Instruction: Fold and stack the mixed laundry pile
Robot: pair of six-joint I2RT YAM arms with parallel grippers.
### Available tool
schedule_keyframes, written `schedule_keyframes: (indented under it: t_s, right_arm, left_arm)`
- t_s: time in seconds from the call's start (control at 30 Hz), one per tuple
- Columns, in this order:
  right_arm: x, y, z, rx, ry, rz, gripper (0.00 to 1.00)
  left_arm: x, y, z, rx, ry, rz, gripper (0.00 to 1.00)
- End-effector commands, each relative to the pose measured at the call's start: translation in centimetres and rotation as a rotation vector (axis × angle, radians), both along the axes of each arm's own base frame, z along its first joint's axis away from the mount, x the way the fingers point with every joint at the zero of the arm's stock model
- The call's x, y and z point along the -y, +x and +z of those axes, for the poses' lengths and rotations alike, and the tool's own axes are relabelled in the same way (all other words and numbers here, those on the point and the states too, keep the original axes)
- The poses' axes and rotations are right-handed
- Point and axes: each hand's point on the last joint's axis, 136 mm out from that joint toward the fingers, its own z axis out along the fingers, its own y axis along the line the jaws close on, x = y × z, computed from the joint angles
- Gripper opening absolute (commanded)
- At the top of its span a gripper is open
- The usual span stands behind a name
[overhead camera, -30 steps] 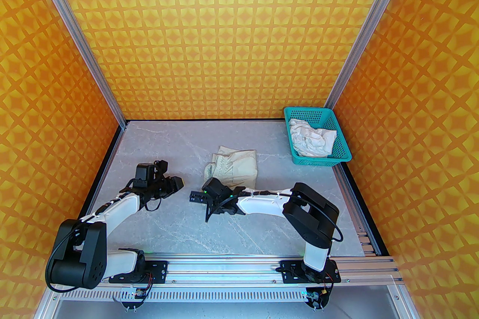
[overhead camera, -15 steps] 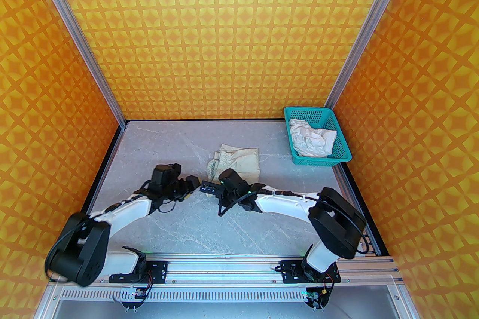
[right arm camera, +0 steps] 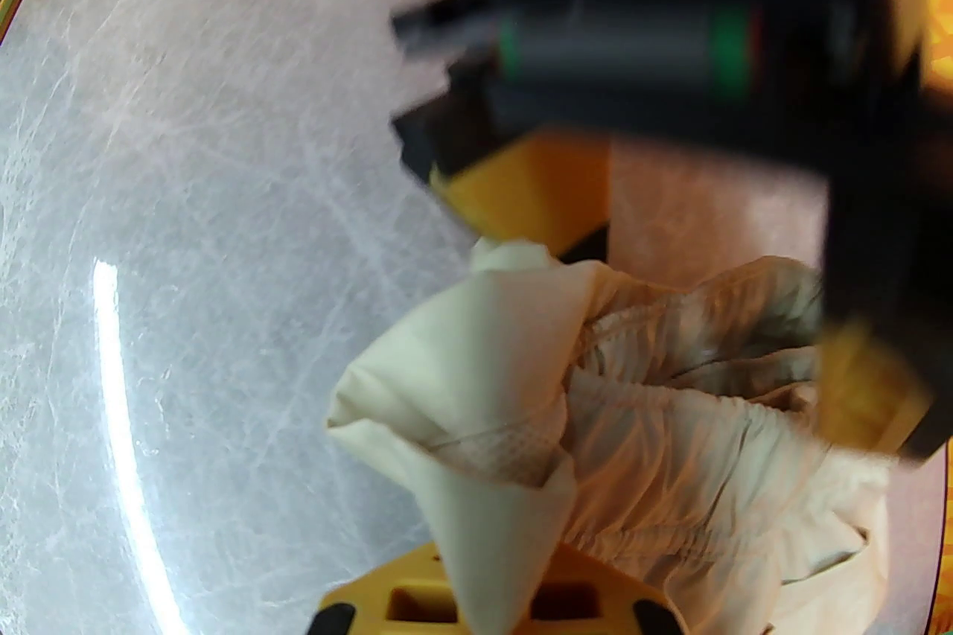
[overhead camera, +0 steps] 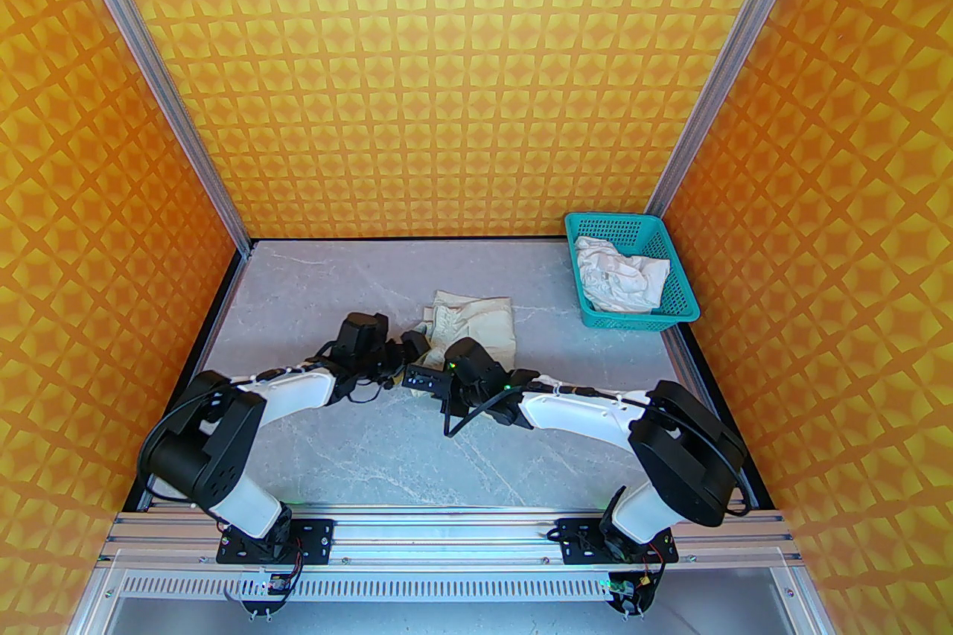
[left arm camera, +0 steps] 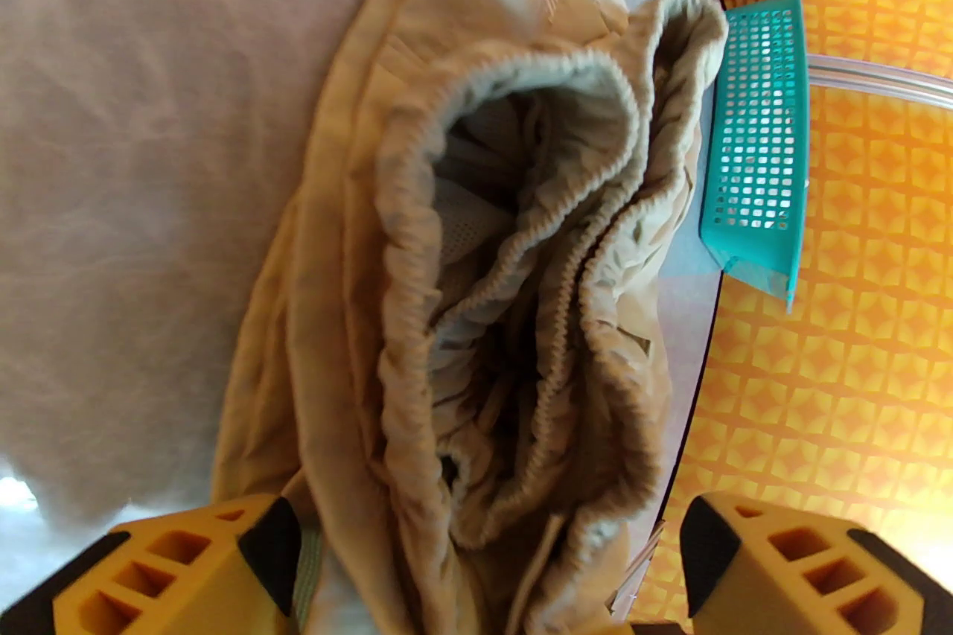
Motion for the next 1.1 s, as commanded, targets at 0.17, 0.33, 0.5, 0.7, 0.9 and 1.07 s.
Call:
schedule_keyframes:
  t_s: [0.17,0.33,0.5,0.7,0.9,1.07]
  right_arm:
    - [0.1,0.7,2.2,0.069,0.062,0.002,0.0]
    - [0.2,0.6,2.4,0.073,0.067,0.007,0.0]
    - [0.1,0.5,2.3,0.066,0.073,0.014,0.0]
    - [0.1,0.4,2.7,0.072,0.082,0.019,0.0]
    - [0.0,0.3,2.8,0.069,0.088,0.025,0.0]
    - [0.0,0.3,3.1,0.072,0.092,0.028,0.0]
  left_arm:
    - [-1.7,-0.4,0.5,-0.026,0.125,0.038,0.93]
    - [-4.3,-1.6,1.1,-0.037,0.162,0.075,0.98]
    - [-2.8,-1.4,1.4,-0.049,0.102,0.061,0.99]
    - [-2.4,-1.8,0.0,-0.143,0.094,0.104,0.99]
    - [-0.5,-1.0,0.4,-0.155,0.05,0.114,0.99]
    - [0.8,-0.7,-0.5,-0.188,0.004,0.132,0.99]
